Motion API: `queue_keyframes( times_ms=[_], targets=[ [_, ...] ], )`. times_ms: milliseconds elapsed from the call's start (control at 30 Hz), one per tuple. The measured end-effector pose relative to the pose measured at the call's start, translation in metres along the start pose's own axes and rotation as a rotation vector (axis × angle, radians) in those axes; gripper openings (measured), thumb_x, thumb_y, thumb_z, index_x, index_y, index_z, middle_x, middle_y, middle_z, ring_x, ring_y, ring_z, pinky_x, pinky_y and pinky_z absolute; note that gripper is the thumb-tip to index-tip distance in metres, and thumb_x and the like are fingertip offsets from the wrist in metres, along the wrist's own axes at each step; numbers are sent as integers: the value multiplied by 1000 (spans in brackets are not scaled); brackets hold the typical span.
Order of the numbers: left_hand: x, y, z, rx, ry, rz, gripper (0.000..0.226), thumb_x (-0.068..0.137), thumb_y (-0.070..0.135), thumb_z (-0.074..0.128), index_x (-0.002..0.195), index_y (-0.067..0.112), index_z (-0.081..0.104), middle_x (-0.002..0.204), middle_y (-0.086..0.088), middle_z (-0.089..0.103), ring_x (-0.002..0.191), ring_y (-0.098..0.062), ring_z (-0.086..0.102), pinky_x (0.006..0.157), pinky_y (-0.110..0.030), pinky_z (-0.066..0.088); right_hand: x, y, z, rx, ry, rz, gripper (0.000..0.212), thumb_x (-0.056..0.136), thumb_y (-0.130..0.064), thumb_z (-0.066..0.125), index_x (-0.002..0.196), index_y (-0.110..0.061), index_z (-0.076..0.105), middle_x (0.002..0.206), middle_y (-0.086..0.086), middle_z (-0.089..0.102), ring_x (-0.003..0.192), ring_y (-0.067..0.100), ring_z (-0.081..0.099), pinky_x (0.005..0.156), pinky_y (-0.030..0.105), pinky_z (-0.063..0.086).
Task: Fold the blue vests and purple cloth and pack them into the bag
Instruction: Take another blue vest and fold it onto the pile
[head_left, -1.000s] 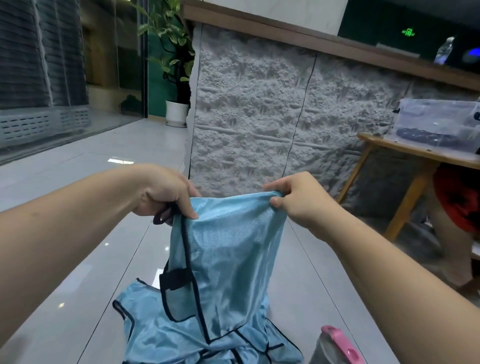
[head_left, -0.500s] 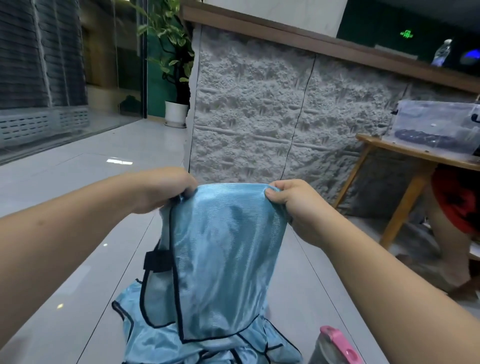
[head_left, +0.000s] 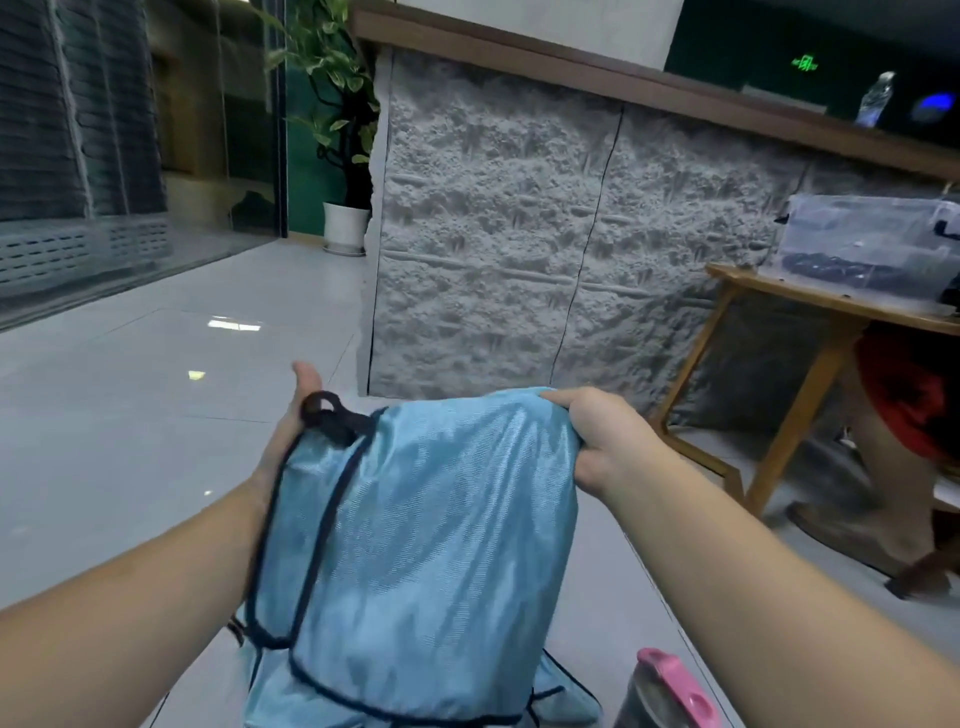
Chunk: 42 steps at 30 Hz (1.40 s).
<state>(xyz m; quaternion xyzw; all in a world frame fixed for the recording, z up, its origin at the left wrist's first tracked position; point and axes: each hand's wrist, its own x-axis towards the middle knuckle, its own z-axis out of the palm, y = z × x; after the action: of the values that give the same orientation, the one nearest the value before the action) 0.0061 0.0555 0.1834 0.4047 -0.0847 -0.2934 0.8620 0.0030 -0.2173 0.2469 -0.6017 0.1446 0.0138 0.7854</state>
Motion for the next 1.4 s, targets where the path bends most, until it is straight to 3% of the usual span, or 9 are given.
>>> queue_keyframes(
  times_ms=[233,367,533,700,833,933,1000,1200,1400],
  targets=[
    [1,-15,33,239,160,-30,54,45,-1,81,98,-6,77,91,-26,75,72,-35,75,67,-44,65,2,-1,-9,171,-40,-6,37,103,-27,64,126,3,66,115,25,75,103,40,76,83,51,63],
    [6,-6,43,237,302,76,36,61,2,67,95,-4,78,90,-22,75,69,-32,75,64,-38,65,-9,13,-15,183,-285,-62,61,90,-51,67,134,-10,68,134,17,70,126,35,66,117,59,39],
    [7,2,46,225,384,142,20,88,5,56,87,2,75,78,-17,74,60,-28,72,55,-33,62,-12,33,-11,99,-387,-76,114,85,7,72,162,-53,13,148,3,61,118,30,71,95,50,58],
    [11,9,43,318,504,-30,14,85,4,52,85,4,66,72,-15,67,55,-28,66,55,-31,61,-21,17,-6,85,-251,-172,102,97,9,63,158,-59,18,170,9,25,102,36,76,87,54,62],
    [18,4,42,325,592,-87,15,89,-5,45,84,0,58,74,-18,62,55,-30,65,49,-37,61,-20,14,-6,59,-216,-128,87,102,4,58,158,-54,28,161,19,39,101,45,75,83,60,62],
    [24,0,44,286,627,-17,37,95,-7,42,126,6,58,93,-17,64,52,-27,64,45,-41,61,-17,16,-11,63,-327,-39,83,92,6,67,154,-44,46,163,14,39,109,40,74,85,53,63],
    [24,0,45,239,586,45,69,98,-8,38,156,30,37,115,-18,62,52,-26,65,45,-41,61,-15,18,-15,-15,-417,-7,92,84,17,67,151,-44,50,162,15,41,115,40,71,86,49,64],
    [15,9,45,437,580,-36,41,97,-8,32,108,0,71,83,-19,72,58,-28,69,50,-34,61,-11,11,-8,-224,-288,-129,65,83,27,63,129,-18,74,129,14,68,94,43,76,76,48,66],
    [4,25,53,800,415,-149,62,75,26,85,121,-11,67,119,-29,71,108,-43,70,108,-58,49,-14,0,-5,-504,-199,-236,37,97,11,62,127,-9,74,110,17,77,91,35,78,81,48,65]
  ],
)
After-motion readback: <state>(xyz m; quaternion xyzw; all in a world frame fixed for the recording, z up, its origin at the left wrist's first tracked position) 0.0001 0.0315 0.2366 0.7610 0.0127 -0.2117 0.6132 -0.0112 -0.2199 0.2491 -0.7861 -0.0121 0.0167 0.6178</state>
